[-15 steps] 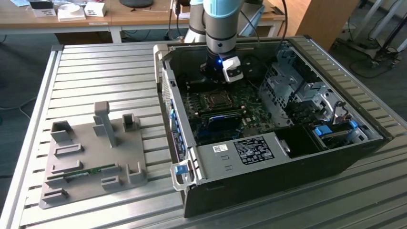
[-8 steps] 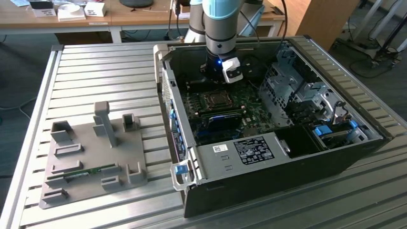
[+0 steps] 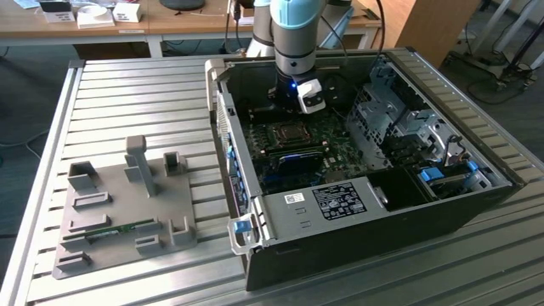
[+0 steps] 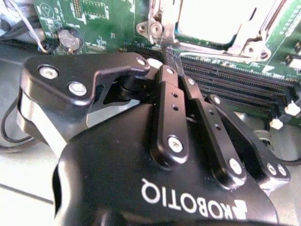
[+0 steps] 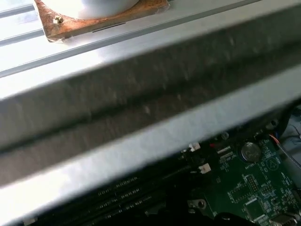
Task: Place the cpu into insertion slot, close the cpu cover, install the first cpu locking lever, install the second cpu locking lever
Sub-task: 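Install the first cpu locking lever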
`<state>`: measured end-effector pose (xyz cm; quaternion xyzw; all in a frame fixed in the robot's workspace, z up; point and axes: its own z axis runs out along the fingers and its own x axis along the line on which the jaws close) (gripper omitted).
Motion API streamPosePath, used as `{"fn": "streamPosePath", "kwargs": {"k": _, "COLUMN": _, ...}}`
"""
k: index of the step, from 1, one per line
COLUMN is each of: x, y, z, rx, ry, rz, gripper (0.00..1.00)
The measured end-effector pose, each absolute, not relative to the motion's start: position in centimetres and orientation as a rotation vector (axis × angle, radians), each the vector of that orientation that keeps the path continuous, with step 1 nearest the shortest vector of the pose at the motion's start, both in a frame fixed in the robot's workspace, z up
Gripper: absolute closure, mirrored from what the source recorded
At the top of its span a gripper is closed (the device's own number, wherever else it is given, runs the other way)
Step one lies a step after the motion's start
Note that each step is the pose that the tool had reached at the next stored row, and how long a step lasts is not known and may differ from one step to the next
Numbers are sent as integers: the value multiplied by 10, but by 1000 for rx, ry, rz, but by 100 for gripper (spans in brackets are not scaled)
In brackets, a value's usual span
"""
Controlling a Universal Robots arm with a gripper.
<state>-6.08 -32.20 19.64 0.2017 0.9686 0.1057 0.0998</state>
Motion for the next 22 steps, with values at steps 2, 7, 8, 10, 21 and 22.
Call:
{"fn": "streamPosePath", "kwargs": {"k": 2, "x": -61, "y": -324, "z": 196, "rx": 596, "ry": 2862, "rz": 312, "gripper": 89}}
{"fn": "streamPosePath", "kwargs": {"k": 7, "x": -63, "y": -324, "z": 195, "rx": 594, "ry": 2858, "rz": 313, "gripper": 89}}
{"fn": "streamPosePath", "kwargs": {"k": 8, "x": -63, "y": -324, "z": 195, "rx": 594, "ry": 2858, "rz": 313, "gripper": 89}}
{"fn": "streamPosePath", "kwargs": {"k": 10, "x": -64, "y": -324, "z": 196, "rx": 594, "ry": 2858, "rz": 314, "gripper": 89}}
{"fn": "streamPosePath", "kwargs": {"k": 21, "x": -65, "y": -320, "z": 203, "rx": 596, "ry": 2858, "rz": 314, "gripper": 89}}
{"fn": "streamPosePath", "kwargs": {"k": 22, "x": -66, "y": -319, "z": 203, "rx": 596, "ry": 2858, "rz": 313, "gripper": 89}}
